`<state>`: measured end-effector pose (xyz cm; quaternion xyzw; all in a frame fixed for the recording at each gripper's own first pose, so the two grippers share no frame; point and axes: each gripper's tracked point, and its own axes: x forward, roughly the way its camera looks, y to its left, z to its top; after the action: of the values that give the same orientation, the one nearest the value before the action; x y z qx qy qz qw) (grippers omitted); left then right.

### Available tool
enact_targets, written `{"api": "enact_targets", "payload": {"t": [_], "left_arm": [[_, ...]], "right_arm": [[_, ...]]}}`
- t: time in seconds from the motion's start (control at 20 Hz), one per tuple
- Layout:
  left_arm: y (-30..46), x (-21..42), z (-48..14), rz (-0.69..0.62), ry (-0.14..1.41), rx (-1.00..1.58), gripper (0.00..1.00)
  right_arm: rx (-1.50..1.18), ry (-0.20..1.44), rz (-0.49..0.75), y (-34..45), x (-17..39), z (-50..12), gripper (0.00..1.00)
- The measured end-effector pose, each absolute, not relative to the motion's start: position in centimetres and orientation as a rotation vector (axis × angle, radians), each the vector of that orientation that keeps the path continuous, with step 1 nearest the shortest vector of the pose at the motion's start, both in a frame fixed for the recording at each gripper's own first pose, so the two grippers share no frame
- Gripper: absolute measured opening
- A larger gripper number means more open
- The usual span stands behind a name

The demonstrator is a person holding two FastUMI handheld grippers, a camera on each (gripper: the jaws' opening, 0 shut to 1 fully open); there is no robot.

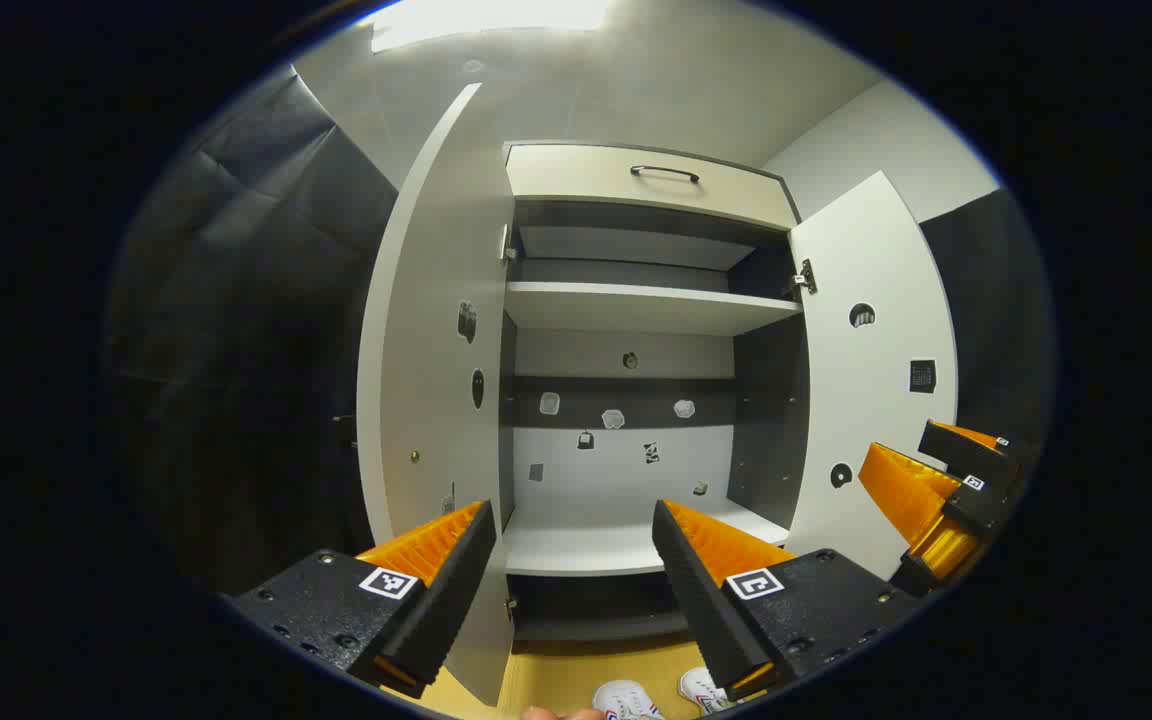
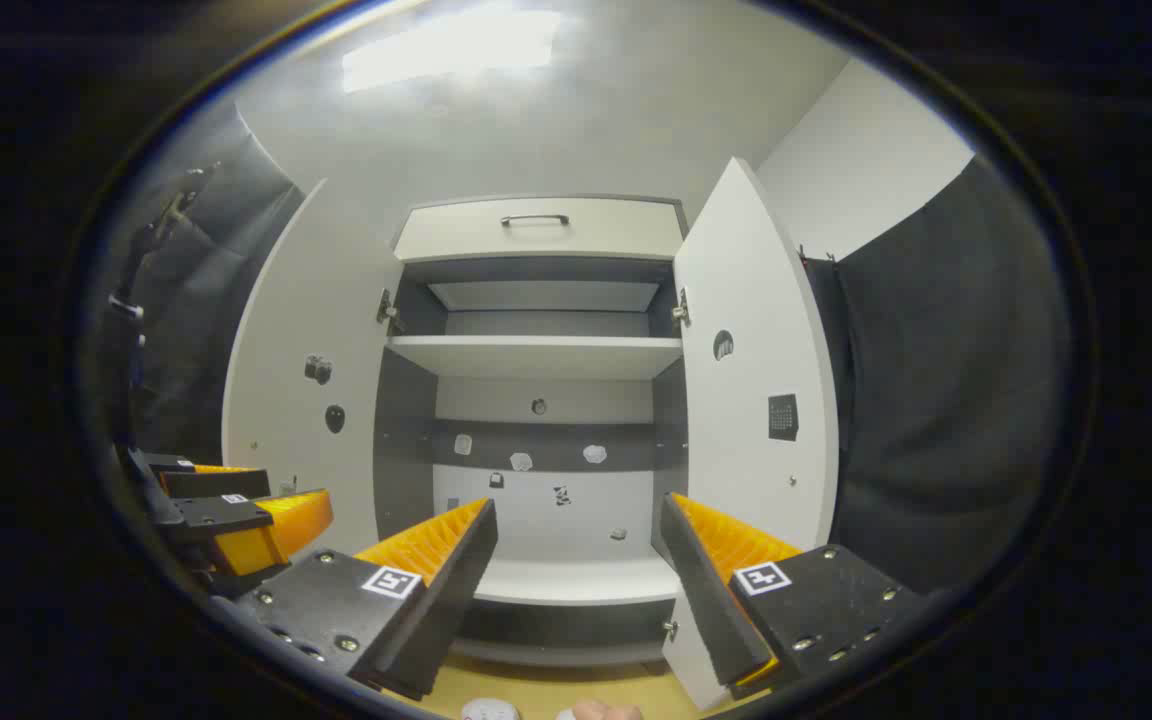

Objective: Grab one shoe with the right hand and put it into the shoe cabinet, grab the other shoe with the left hand and put it into the shoe cabinet; then close the right door with the right hand and the left door with the left hand.

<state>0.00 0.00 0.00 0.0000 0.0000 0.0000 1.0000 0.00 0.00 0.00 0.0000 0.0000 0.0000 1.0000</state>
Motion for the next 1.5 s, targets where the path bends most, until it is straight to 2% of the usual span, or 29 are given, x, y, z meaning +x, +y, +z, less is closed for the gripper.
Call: {"api": "enact_targets", "payload": {"t": [0.05,0.1,0.15,0.2,0.25,0.35,0.4,0.45,0.65,0.75,0.8,0.85,1.0,1.1,1.25,1.5], "left_arm": [[0.0,-0.1,0.0,0.001,-0.001,0.001,0.99],[0.1,-0.1,0.0,0.002,-0.001,0.001,0.96],[0.1,-0.2,-0.1,0.003,-0.001,0.002,0.99],[0.2,-0.2,0.0,0.005,-0.001,0.002,0.96],[0.3,-0.2,-0.1,0.007,-0.001,0.002,0.99],[0.4,-0.3,-0.1,0.012,0.0,0.004,0.96],[0.5,-0.3,-0.1,0.016,0.0,0.006,0.99],[0.6,-0.4,-0.2,0.02,0.001,0.007,0.96],[0.9,-0.4,0.0,0.033,-0.002,0.006,0.96],[1.1,-0.2,-0.1,0.04,-0.002,0.007,0.96],[1.1,-0.2,-0.1,0.043,-0.002,0.008,0.99],[1.2,-0.2,-0.1,0.046,-0.001,0.009,0.96],[1.4,0.0,-0.2,0.053,0.002,0.011,0.96],[1.5,0.1,-0.5,0.058,0.01,0.012,0.99],[1.8,0.3,-1.2,0.068,0.028,0.017,0.96],[2.8,0.7,-2.3,0.098,0.059,0.026,0.96]], "right_arm": [[-0.003,0.001,-0.002,0.0,0.0,-0.1,0.98],[-0.007,0.005,-0.004,-0.1,-0.1,-0.3,0.98],[-0.011,0.009,-0.003,0.0,-0.1,-0.4,0.98],[-0.014,0.013,-0.003,0.1,-0.2,-0.5,0.98],[-0.017,0.016,-0.002,0.0,-0.3,-0.7,0.98],[-0.018,0.018,0.001,0.1,-0.3,-0.8,0.98],[-0.018,0.019,0.002,0.1,-0.3,-0.8,0.98],[-0.019,0.019,0.003,0.2,-0.2,-0.8,0.98],[-0.022,0.024,0.005,0.0,0.0,-1.2,0.98],[-0.019,0.054,0.012,0.0,0.3,-2.6,0.98],[-0.018,0.089,0.014,-0.1,0.4,-4.1,0.97],[-0.021,0.131,0.017,-0.2,0.6,-6.1,0.97],[-0.065,0.332,0.025,-0.8,0.2,-14.7,0.98],[-0.092,0.5,0.045,-0.9,-1.0,-21.8,0.98],[-0.12,0.728,0.078,-1.0,-3.7,-32.0,0.99],[-0.178,1.009,0.143,-0.7,-8.3,-44.1,0.97]]}}
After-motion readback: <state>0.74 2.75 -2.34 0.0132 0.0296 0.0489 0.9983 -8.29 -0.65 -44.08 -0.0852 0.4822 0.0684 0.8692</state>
